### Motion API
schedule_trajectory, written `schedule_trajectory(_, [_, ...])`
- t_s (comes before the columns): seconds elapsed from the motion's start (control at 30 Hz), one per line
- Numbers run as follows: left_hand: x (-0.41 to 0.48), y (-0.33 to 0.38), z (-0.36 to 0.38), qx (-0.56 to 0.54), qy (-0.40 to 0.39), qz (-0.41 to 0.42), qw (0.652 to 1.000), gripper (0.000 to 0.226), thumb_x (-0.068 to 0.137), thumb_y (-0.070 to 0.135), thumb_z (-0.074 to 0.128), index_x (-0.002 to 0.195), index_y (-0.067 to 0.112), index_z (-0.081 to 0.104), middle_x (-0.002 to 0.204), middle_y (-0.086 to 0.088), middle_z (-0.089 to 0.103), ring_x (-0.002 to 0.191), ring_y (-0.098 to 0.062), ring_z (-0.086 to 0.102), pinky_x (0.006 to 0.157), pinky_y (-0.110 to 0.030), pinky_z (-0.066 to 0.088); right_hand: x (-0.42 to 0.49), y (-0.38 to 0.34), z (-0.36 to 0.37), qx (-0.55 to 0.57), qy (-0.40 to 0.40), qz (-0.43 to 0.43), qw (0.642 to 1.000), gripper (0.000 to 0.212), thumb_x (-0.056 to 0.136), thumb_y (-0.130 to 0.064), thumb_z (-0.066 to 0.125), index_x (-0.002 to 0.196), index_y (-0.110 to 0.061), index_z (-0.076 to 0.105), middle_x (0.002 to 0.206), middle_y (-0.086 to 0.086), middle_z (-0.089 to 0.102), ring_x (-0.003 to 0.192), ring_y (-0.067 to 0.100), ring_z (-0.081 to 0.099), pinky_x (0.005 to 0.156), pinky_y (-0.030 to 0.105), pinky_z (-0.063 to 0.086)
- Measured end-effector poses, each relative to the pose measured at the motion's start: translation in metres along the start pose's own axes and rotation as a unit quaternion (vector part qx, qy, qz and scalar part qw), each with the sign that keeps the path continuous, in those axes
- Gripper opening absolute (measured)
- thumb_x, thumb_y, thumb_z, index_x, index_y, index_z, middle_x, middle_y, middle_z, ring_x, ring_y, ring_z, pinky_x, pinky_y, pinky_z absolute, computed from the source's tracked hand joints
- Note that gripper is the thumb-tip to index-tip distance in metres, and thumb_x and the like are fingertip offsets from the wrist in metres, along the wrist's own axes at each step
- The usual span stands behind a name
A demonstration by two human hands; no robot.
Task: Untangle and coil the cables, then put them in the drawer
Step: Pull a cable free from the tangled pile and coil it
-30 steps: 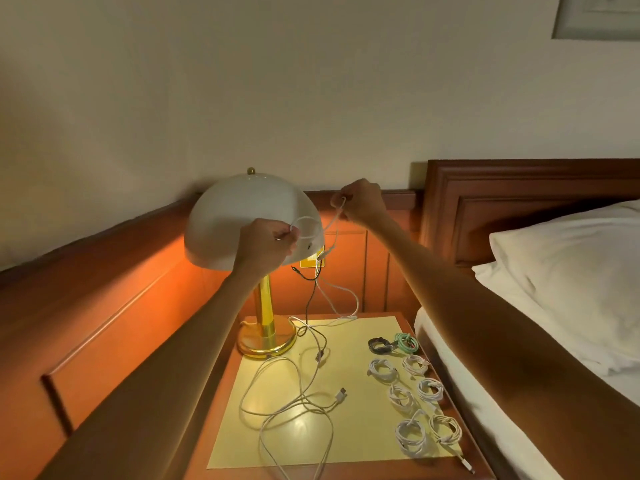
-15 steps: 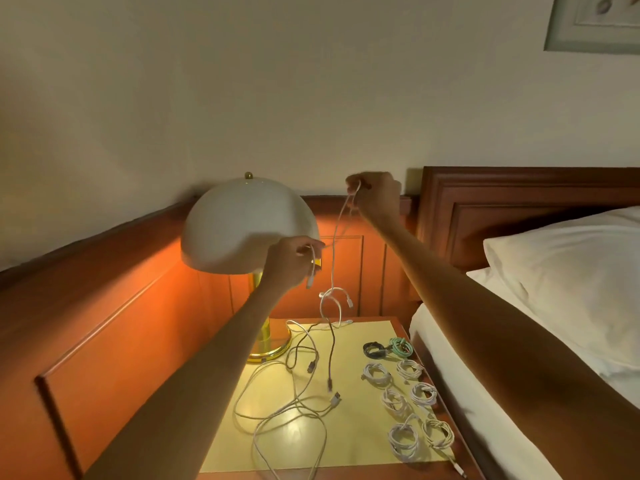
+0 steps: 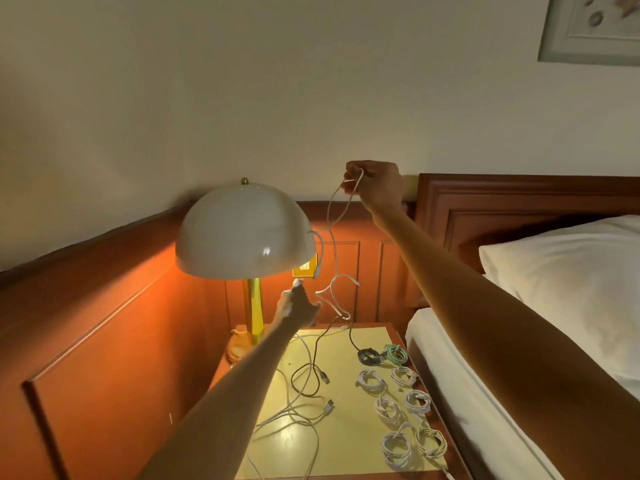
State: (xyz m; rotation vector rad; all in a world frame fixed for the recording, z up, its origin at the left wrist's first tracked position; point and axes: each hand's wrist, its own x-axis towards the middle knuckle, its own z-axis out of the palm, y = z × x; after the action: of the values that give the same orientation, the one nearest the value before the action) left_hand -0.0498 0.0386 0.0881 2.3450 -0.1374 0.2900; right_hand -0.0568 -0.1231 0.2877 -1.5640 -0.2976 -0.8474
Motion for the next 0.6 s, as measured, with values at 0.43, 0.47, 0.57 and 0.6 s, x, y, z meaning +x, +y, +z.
schedule_trajectory(0.43, [-0.001, -0.044, 0.073, 0.004, -0.204, -0.103, 0.973, 0.027, 0.100, 0.019, 0.054, 0.106, -0.004, 0.066, 0.089, -0.011, 0.070, 0.060, -0.017, 0.068, 0.049, -0.024, 0.054, 0.011, 0.013, -0.002, 0.112, -0.018, 0.093, 0.989, 0.019, 0.092, -0.008, 0.069, 0.106, 0.003, 0.073, 0.091, 0.018, 0.073, 0.078, 0.028, 0.076, 0.073, 0.037, 0.063])
schedule_trajectory(0.47, [0.002, -0.052, 0.075, 0.016, -0.196, -0.107, 0.975, 0.027, 0.100, 0.017, 0.053, 0.108, -0.005, 0.065, 0.092, -0.013, 0.071, 0.062, -0.019, 0.067, 0.051, -0.026, 0.055, 0.016, 0.010, -0.004, 0.126, -0.012, 0.091, 0.988, 0.018, 0.092, -0.007, 0.069, 0.106, 0.004, 0.073, 0.090, 0.018, 0.073, 0.078, 0.029, 0.075, 0.075, 0.038, 0.063])
schedule_trajectory(0.57, [0.012, -0.073, 0.077, 0.048, -0.143, -0.139, 0.979, 0.030, 0.098, 0.012, 0.050, 0.122, -0.003, 0.060, 0.117, -0.020, 0.067, 0.070, -0.021, 0.062, 0.049, -0.022, 0.054, 0.028, 0.000, -0.009, 0.166, 0.011, 0.070, 0.984, 0.014, 0.093, -0.006, 0.067, 0.103, 0.002, 0.073, 0.086, 0.016, 0.073, 0.079, 0.028, 0.074, 0.077, 0.038, 0.063])
schedule_trajectory(0.6, [0.013, -0.077, 0.076, 0.066, -0.128, -0.142, 0.979, 0.029, 0.096, 0.012, 0.051, 0.121, -0.001, 0.061, 0.116, -0.019, 0.067, 0.075, -0.024, 0.064, 0.054, -0.024, 0.056, 0.031, -0.003, -0.011, 0.176, 0.018, 0.059, 0.983, 0.014, 0.093, -0.007, 0.068, 0.103, 0.002, 0.073, 0.085, 0.016, 0.072, 0.078, 0.027, 0.074, 0.078, 0.038, 0.062])
